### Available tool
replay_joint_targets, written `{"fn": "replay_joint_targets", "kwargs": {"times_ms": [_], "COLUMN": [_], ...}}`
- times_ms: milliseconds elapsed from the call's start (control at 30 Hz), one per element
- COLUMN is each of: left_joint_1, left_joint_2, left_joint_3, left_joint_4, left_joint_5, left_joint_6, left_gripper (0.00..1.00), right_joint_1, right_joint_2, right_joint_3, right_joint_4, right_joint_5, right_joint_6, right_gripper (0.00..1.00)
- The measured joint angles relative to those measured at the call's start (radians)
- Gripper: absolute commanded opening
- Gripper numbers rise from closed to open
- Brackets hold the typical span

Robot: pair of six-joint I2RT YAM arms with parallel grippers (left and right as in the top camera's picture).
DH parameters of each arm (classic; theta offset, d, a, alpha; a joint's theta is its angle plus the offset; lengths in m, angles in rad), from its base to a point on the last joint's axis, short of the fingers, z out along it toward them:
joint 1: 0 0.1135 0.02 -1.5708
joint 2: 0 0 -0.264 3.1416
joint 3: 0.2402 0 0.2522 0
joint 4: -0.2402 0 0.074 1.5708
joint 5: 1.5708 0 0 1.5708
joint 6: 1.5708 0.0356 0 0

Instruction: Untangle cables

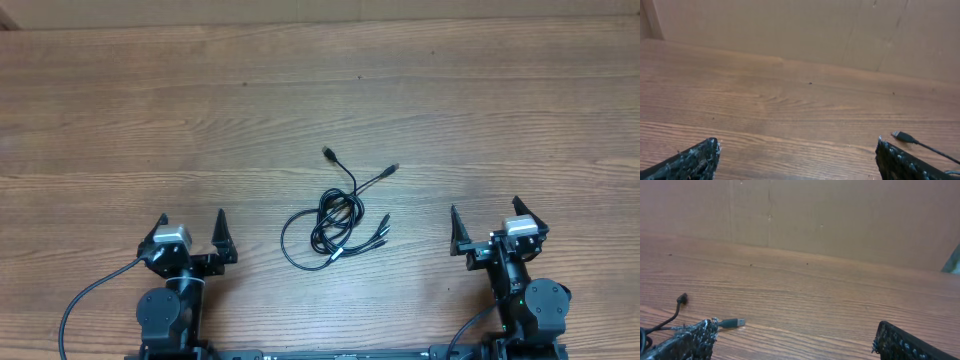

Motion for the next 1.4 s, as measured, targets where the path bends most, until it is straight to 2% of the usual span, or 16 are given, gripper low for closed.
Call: {"fn": "replay_joint_targets", "kwargs": {"times_ms": [167,600,767,1033,1400], "left_joint_1": [0.000,0.000,0.000,0.000,0.000], "left_joint_2": [0.000,0.053,0.161,0.444,0.602], "left_joint_3": [0.035,0.097,0.140,0.251,0.478], "left_joint_4": [-0.074,-0.121,-0.126,-0.150,-0.389], "left_joint_5": [0.004,0.006,0.007,0.066,0.100], "left_joint_6": [0.013,0.048,0.056,0.068,0.104], "left_gripper": [1.00,1.00,1.00,0.99,0.99], "right_joint_1": [0.000,0.000,0.000,0.000,0.000], "right_joint_2": [0.000,0.000,0.000,-0.002,-0.002], "right_joint_3": [0.000,0.000,0.000,0.000,0.000], "right_joint_4": [0.000,-0.001,0.000,0.000,-0.001], "right_joint_5": [-0.001,0.000,0.000,0.000,0.000], "right_joint_6": [0.000,-0.001,0.000,0.000,-0.001], "right_gripper": [1.00,1.00,1.00,1.00,1.00]}}
